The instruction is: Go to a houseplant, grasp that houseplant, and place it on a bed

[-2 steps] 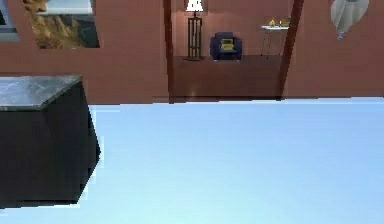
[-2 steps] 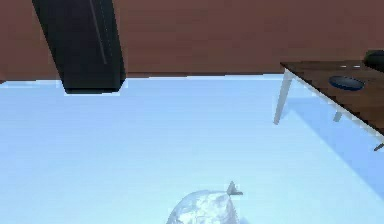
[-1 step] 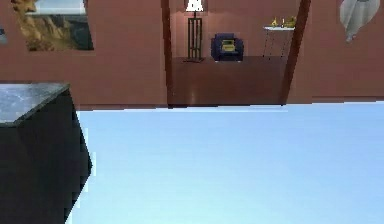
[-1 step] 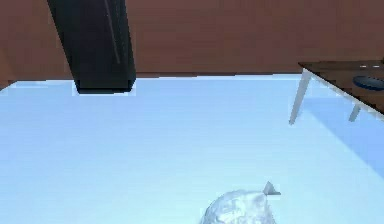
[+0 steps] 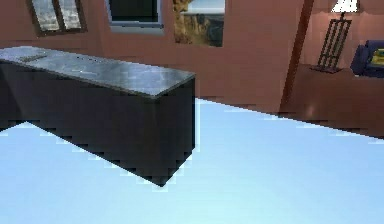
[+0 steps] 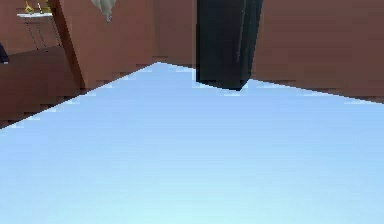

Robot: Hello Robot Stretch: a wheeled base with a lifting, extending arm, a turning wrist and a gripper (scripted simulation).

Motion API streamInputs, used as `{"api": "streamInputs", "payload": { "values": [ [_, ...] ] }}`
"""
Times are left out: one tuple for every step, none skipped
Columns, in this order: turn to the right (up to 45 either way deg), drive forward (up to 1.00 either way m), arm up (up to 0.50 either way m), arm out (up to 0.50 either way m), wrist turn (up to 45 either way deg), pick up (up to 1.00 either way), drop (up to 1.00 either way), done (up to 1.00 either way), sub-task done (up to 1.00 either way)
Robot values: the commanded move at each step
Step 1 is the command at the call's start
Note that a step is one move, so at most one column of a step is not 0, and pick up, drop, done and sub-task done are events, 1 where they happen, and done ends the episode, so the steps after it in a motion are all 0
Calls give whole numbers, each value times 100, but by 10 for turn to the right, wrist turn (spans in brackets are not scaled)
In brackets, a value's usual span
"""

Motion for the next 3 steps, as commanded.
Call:
{"api": "streamInputs", "payload": {
  "values": [
    [0, 15, 0, 0, 0, 0, 0, 0, 0],
    [450, 0, 0, 0, 0, 0, 0, 0, 0],
    [0, 100, 0, 0, 0, 0, 0, 0, 0]
  ]
}}
